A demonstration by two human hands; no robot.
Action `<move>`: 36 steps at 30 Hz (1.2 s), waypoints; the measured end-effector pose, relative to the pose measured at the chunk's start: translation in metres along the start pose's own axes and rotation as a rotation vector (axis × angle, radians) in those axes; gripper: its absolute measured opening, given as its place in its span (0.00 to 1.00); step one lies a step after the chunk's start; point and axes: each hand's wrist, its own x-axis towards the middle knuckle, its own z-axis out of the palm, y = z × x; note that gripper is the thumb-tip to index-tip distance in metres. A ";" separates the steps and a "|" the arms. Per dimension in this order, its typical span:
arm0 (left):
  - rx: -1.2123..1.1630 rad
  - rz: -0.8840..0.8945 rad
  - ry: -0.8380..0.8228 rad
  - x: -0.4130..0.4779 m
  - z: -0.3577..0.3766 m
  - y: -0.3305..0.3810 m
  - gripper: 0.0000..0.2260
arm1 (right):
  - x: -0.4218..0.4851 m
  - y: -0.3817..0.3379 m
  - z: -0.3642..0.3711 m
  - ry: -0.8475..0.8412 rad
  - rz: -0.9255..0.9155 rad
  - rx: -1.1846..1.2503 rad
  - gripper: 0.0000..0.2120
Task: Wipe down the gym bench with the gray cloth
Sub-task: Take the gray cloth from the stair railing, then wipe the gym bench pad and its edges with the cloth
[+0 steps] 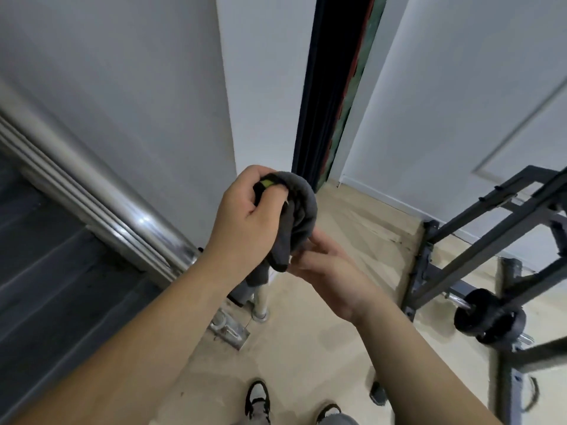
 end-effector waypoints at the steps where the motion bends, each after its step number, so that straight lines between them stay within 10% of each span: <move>1: -0.054 -0.061 -0.026 -0.006 0.014 0.002 0.06 | -0.013 0.003 -0.010 0.041 -0.004 -0.061 0.21; 5: -0.298 -0.360 -0.189 -0.041 0.084 0.010 0.10 | -0.076 0.027 -0.061 0.329 0.085 -0.200 0.07; 16: -0.141 -0.823 -0.967 -0.277 0.351 0.005 0.25 | -0.435 0.129 -0.220 1.139 0.275 0.166 0.14; 36: 0.183 -0.547 -1.577 -0.643 0.774 0.100 0.10 | -0.921 0.268 -0.392 1.398 0.452 0.497 0.23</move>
